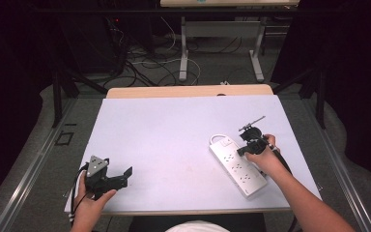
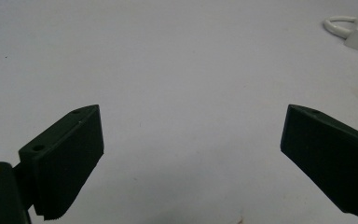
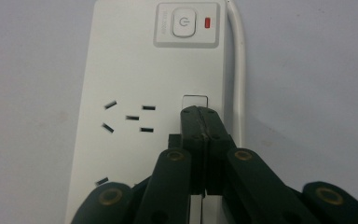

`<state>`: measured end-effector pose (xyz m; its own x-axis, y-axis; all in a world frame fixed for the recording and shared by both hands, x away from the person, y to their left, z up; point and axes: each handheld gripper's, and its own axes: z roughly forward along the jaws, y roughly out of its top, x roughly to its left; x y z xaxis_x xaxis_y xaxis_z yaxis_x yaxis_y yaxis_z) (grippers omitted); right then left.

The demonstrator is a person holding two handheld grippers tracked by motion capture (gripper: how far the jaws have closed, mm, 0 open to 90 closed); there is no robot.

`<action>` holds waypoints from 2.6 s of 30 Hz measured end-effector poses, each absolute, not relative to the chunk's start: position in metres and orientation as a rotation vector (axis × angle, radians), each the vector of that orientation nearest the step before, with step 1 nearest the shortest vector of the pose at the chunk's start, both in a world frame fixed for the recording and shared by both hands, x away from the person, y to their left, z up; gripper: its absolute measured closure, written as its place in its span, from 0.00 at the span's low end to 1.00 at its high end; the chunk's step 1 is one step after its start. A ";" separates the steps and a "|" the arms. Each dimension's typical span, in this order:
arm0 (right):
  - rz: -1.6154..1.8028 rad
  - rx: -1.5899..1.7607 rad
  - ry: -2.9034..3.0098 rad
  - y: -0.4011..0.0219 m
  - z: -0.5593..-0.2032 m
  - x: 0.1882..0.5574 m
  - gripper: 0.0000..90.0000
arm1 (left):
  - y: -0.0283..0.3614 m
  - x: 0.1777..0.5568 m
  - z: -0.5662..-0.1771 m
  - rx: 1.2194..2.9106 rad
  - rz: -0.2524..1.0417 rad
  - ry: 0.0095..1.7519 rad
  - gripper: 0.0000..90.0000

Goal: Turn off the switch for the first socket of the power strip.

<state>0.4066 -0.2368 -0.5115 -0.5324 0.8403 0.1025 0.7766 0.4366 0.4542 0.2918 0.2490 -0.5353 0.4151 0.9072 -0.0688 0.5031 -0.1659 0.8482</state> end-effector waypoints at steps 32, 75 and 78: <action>0.840 1.469 2.468 -0.234 -0.506 0.402 0.95 | 0.249 0.292 -0.536 1.825 0.590 1.212 0.06; 0.890 1.367 2.421 -0.250 -0.471 0.376 0.65 | 0.249 0.291 -0.536 1.817 0.594 1.218 0.06; 0.895 1.356 2.414 -0.253 -0.468 0.372 0.63 | 0.249 0.291 -0.536 1.809 0.594 1.222 0.07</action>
<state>0.3721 -0.2527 -0.4678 -0.5449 0.8334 0.0924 0.6922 0.3848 0.6106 0.2910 0.2489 -0.5358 0.4095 0.9095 -0.0722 0.5050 -0.1601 0.8481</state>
